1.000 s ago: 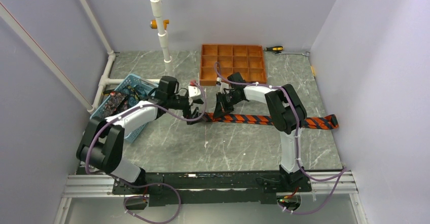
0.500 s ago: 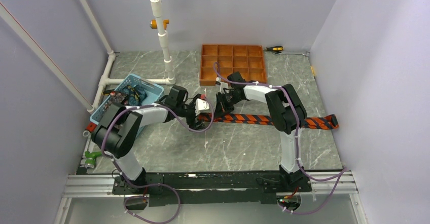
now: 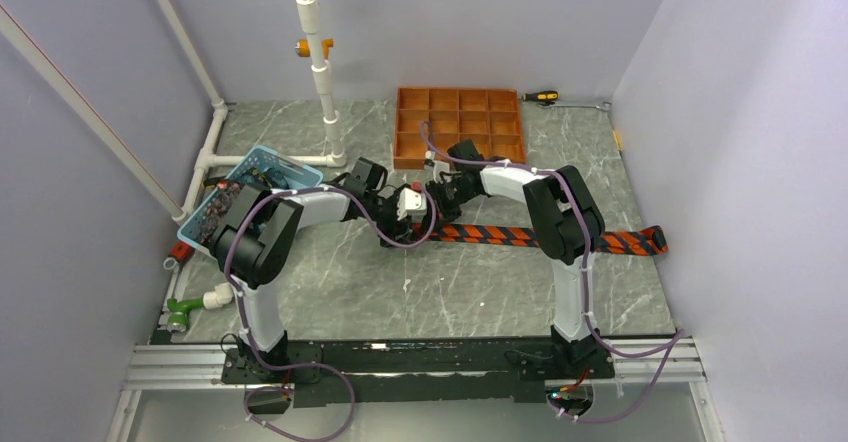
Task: Roll the ties
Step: Roll the tie at the center of the board.
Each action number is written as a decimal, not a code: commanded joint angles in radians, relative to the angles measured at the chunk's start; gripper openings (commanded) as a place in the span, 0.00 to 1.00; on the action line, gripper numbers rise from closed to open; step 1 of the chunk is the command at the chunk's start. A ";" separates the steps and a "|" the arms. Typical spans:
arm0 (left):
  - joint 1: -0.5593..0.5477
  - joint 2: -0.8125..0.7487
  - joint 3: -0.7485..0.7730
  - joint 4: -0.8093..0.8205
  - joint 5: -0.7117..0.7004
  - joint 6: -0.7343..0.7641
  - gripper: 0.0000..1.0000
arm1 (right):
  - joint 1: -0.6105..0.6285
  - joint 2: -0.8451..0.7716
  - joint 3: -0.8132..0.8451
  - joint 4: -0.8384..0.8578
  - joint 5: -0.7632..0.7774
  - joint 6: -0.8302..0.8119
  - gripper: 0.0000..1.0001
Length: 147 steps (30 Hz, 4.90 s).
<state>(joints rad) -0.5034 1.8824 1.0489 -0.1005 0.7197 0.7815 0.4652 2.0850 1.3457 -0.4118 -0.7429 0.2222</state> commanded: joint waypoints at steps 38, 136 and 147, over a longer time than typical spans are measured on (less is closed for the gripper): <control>0.004 -0.130 -0.151 0.115 -0.001 -0.128 0.77 | -0.021 0.064 0.086 -0.177 0.104 -0.201 0.00; -0.144 0.018 0.016 0.175 -0.019 -0.204 0.97 | -0.116 0.024 0.002 -0.194 -0.028 -0.192 0.00; -0.161 0.099 0.026 0.119 -0.091 -0.143 0.80 | -0.109 -0.052 0.003 -0.177 -0.076 -0.169 0.00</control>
<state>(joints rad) -0.6617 1.9549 1.0908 0.0574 0.6659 0.5858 0.3496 2.1056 1.3602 -0.5907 -0.8108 0.0601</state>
